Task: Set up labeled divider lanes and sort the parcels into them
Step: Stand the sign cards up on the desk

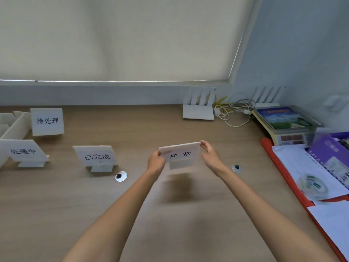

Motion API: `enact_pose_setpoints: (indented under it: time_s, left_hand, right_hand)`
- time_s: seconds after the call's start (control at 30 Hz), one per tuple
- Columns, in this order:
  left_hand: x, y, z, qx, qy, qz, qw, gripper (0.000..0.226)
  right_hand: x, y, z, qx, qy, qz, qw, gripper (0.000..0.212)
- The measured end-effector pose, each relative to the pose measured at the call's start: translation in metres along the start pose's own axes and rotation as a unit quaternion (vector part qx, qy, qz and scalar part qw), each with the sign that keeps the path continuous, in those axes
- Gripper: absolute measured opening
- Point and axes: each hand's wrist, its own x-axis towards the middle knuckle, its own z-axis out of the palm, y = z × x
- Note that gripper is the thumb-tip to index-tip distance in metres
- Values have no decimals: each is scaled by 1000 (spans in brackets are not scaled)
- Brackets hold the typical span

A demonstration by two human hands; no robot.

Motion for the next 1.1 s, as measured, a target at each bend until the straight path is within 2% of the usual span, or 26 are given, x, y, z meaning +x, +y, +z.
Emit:
enact_pose_setpoints:
  time_s: [0.17, 0.43, 0.57, 0.7, 0.83, 0.93, 1.1]
  left_hand:
    - [34, -23, 14, -7, 5, -46, 999, 47]
    - [53, -43, 27, 3, -87, -54, 995, 66]
    - [54, -39, 21, 16, -88, -91, 992, 71]
    - [53, -40, -14, 38, -57, -68, 995, 66]
    - [36, -42, -69, 35, 16, -25, 999, 42]
    - [15, -45, -116, 24, 60, 8, 998, 25]
    - [-27, -59, -216, 43, 140, 40, 988, 21]
  right_hand:
    - [32, 31, 18, 3, -19, 35, 999, 64]
    - [44, 59, 24, -17, -52, 49, 997, 60]
    - [47, 58, 19, -51, -49, 56, 996, 64]
    - [44, 43, 20, -94, 18, 41, 995, 60]
    - [24, 11, 37, -124, 60, -11, 990, 48]
    - [9, -16, 66, -132, 44, -53, 989, 39]
    - [-23, -63, 142, -132, -33, -114, 984, 31]
